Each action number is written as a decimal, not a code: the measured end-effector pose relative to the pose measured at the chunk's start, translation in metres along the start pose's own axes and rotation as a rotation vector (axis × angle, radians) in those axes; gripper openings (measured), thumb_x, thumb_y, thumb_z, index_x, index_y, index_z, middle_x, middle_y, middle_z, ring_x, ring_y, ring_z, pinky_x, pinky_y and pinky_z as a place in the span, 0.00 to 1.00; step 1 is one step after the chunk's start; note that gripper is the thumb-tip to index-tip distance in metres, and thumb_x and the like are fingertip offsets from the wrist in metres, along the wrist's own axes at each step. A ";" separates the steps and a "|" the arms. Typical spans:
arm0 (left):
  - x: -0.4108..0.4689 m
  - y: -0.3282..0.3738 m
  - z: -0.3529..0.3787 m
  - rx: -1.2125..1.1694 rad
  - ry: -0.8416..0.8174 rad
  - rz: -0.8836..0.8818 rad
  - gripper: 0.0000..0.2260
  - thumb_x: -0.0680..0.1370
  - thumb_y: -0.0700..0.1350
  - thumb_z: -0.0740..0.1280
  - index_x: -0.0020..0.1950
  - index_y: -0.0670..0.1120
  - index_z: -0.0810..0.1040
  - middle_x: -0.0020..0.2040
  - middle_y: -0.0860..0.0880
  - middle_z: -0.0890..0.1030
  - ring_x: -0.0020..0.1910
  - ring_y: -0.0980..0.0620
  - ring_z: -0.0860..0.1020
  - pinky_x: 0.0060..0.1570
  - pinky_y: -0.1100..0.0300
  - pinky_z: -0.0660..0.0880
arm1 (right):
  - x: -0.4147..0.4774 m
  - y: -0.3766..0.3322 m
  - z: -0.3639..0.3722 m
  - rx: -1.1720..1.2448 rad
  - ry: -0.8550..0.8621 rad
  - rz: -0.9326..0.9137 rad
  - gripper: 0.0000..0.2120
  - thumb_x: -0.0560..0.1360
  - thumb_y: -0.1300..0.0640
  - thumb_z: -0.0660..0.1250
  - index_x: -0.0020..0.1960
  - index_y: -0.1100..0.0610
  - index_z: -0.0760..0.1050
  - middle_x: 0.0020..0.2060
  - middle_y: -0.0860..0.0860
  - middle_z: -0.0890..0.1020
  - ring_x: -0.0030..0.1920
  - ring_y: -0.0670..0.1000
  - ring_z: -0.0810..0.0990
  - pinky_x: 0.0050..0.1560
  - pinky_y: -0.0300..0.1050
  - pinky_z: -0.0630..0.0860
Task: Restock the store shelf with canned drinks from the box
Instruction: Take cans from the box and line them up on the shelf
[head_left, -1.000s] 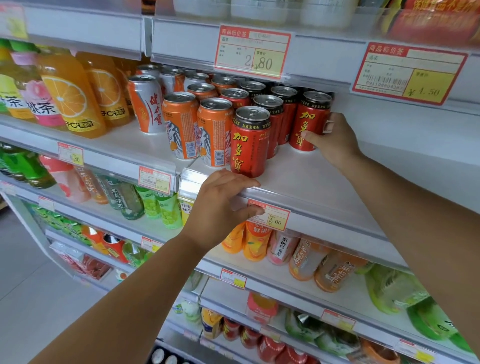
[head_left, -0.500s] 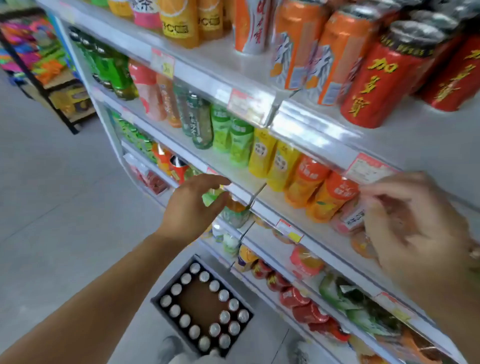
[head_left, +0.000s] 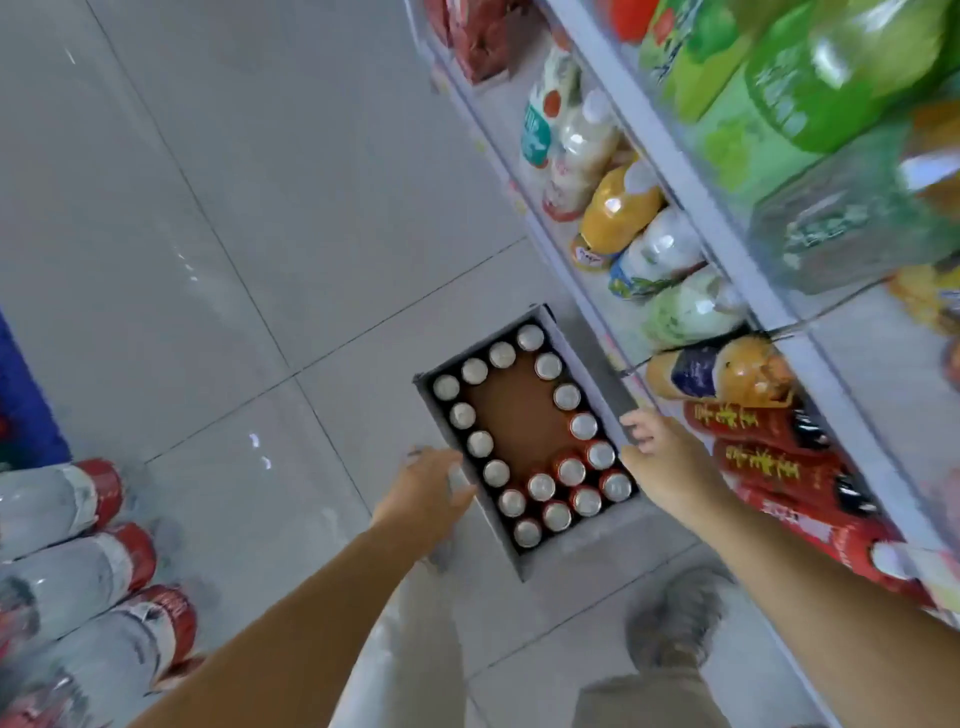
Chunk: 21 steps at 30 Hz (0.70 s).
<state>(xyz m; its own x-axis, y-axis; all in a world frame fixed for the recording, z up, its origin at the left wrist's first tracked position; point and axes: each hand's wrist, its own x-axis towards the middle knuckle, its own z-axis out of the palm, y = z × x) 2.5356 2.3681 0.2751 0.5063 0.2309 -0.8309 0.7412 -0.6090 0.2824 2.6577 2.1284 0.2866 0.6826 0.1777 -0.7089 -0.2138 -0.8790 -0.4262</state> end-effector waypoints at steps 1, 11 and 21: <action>0.028 -0.008 0.014 0.012 -0.007 0.005 0.20 0.78 0.52 0.66 0.70 0.54 0.70 0.66 0.51 0.73 0.62 0.50 0.75 0.61 0.54 0.73 | 0.027 0.010 0.022 -0.030 -0.010 0.018 0.17 0.76 0.57 0.64 0.64 0.53 0.73 0.58 0.51 0.77 0.58 0.54 0.77 0.56 0.49 0.73; 0.279 -0.007 0.128 -0.186 0.104 0.212 0.25 0.77 0.53 0.69 0.72 0.53 0.67 0.64 0.51 0.75 0.63 0.53 0.74 0.63 0.54 0.73 | 0.218 0.118 0.209 -0.048 0.304 -0.084 0.25 0.73 0.51 0.70 0.67 0.59 0.69 0.60 0.56 0.75 0.62 0.56 0.72 0.60 0.51 0.71; 0.380 0.041 0.169 0.001 0.011 0.383 0.39 0.76 0.40 0.67 0.78 0.62 0.49 0.59 0.43 0.72 0.56 0.46 0.74 0.59 0.57 0.69 | 0.275 0.145 0.255 -0.260 0.504 -0.041 0.42 0.67 0.49 0.77 0.75 0.55 0.62 0.63 0.57 0.69 0.55 0.58 0.77 0.57 0.52 0.74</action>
<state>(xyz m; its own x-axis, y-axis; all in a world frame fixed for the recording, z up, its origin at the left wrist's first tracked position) 2.6840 2.3024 -0.1099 0.7514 -0.0056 -0.6598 0.4968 -0.6533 0.5714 2.6361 2.1622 -0.1131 0.9494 0.0369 -0.3120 -0.0446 -0.9673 -0.2498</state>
